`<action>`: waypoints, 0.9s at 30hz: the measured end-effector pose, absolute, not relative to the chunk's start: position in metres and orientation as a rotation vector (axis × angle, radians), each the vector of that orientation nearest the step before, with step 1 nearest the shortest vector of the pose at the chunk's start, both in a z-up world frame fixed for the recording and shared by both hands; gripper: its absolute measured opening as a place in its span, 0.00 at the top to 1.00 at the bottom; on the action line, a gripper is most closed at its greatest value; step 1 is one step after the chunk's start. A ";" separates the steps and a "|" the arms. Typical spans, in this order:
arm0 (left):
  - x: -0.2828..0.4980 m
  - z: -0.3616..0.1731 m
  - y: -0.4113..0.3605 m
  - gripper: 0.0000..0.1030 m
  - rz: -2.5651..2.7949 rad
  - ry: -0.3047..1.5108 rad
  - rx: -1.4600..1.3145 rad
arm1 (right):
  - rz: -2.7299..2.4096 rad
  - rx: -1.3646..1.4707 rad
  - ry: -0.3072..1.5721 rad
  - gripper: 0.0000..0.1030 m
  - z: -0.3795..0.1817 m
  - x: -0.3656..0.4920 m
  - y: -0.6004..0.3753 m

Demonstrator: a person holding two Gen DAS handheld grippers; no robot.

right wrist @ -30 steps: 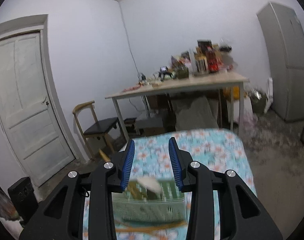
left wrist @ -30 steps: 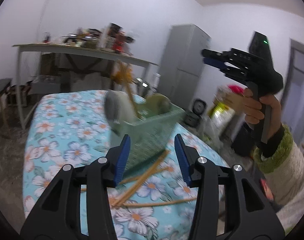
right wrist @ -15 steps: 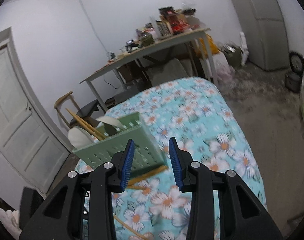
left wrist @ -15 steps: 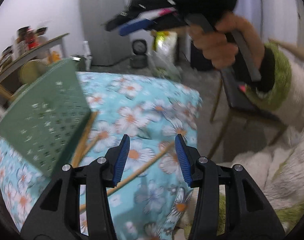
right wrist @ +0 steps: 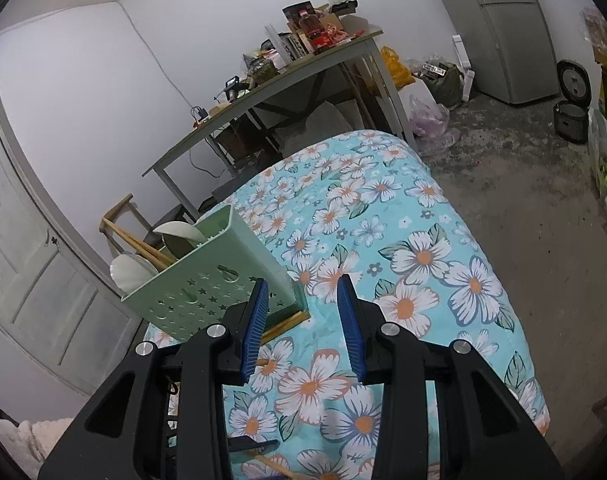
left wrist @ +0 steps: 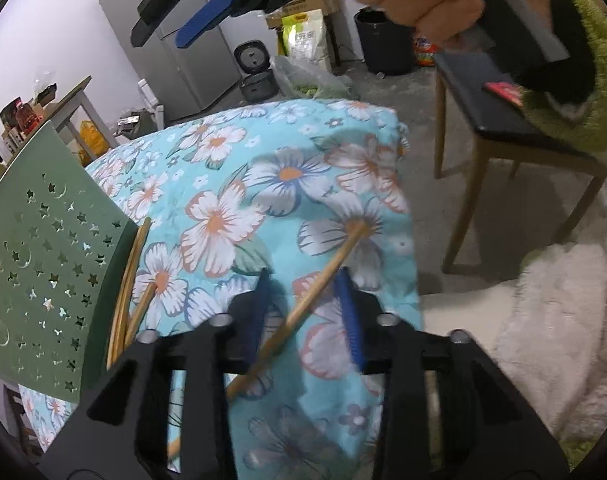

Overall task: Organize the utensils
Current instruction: 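Move the left tool to the remaining chopsticks and close on one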

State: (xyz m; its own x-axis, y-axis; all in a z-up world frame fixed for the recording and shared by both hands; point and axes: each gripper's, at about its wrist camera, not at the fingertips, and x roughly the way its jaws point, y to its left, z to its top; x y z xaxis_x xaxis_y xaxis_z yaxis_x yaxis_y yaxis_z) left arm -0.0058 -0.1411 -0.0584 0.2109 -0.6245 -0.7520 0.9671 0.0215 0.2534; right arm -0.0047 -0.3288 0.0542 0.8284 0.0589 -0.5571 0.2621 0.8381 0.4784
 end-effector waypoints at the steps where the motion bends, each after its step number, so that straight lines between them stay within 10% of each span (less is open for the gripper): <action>1: -0.003 -0.059 -0.141 0.79 -1.321 0.513 0.845 | -0.114 0.579 0.593 0.66 0.054 -0.004 -0.330; 9: 0.003 -0.053 -0.140 0.94 -1.314 0.502 0.806 | -0.112 0.604 0.588 0.66 0.049 -0.003 -0.332; 27: 0.043 -0.003 -0.097 0.95 -1.187 0.536 0.540 | -0.111 0.621 0.572 0.66 0.050 -0.008 -0.331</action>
State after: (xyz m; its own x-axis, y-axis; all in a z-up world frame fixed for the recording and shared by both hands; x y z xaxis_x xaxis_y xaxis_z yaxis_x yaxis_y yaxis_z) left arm 0.0429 -0.0973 -0.0028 0.2836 -0.7086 -0.6461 0.9532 0.2819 0.1092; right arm -0.0076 -0.3314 0.0502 0.8404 0.0695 -0.5375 0.2648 0.8127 0.5190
